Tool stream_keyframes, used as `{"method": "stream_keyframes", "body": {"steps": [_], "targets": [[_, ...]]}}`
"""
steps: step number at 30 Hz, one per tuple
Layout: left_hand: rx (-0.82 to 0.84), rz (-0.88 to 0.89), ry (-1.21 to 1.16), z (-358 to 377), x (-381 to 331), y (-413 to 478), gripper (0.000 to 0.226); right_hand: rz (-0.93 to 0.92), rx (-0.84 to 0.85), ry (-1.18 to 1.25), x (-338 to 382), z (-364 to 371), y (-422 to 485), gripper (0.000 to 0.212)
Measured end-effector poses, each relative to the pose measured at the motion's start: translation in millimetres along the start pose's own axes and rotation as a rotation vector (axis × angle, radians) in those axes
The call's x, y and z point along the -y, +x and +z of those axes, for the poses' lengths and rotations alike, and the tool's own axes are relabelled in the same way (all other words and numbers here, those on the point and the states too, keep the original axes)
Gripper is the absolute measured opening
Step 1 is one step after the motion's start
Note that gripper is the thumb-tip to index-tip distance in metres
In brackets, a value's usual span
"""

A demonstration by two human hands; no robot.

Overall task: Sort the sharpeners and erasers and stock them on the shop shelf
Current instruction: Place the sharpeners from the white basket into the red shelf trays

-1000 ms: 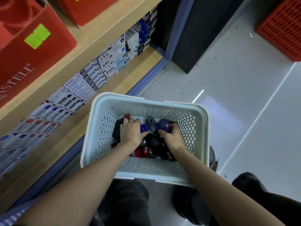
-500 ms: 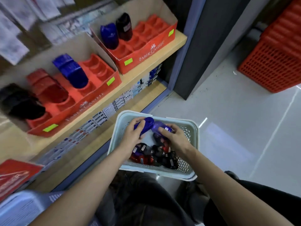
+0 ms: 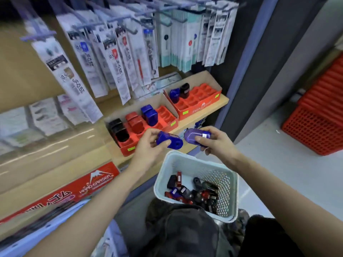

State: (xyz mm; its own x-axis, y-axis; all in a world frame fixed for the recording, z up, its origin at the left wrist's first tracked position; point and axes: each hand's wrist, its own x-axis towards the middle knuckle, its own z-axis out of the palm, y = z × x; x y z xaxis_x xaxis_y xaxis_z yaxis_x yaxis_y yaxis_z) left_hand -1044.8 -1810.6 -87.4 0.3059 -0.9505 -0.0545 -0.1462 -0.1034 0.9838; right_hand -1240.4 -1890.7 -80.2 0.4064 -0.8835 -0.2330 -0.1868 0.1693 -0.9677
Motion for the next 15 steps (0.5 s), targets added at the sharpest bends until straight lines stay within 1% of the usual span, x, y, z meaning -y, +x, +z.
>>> {"method": "stream_keyframes", "body": {"steps": [2,3,6,8,10,13,15], "targets": [[-0.028,0.086,-0.009,-9,-15,3,0.027,-0.041,0.012,-0.049,13,2,-1,0.014],[-0.066,0.131,0.036,-13,-20,8,0.028,-0.055,0.006,-0.066,19,3,0,0.014],[-0.211,0.266,0.388,-24,-33,31,0.032,-0.081,-0.056,-0.107,27,9,7,0.018],[-0.234,0.269,0.569,-27,-34,42,0.035,-0.098,-0.125,-0.190,26,12,14,0.019],[-0.211,0.222,0.679,-26,-31,48,0.036,-0.101,-0.166,-0.256,24,14,19,0.019],[-0.181,0.175,0.707,-25,-24,52,0.040,-0.101,-0.154,-0.282,21,16,27,0.020],[-0.173,0.176,0.750,-23,-20,53,0.044,-0.130,-0.184,-0.285,23,17,31,0.018]]}}
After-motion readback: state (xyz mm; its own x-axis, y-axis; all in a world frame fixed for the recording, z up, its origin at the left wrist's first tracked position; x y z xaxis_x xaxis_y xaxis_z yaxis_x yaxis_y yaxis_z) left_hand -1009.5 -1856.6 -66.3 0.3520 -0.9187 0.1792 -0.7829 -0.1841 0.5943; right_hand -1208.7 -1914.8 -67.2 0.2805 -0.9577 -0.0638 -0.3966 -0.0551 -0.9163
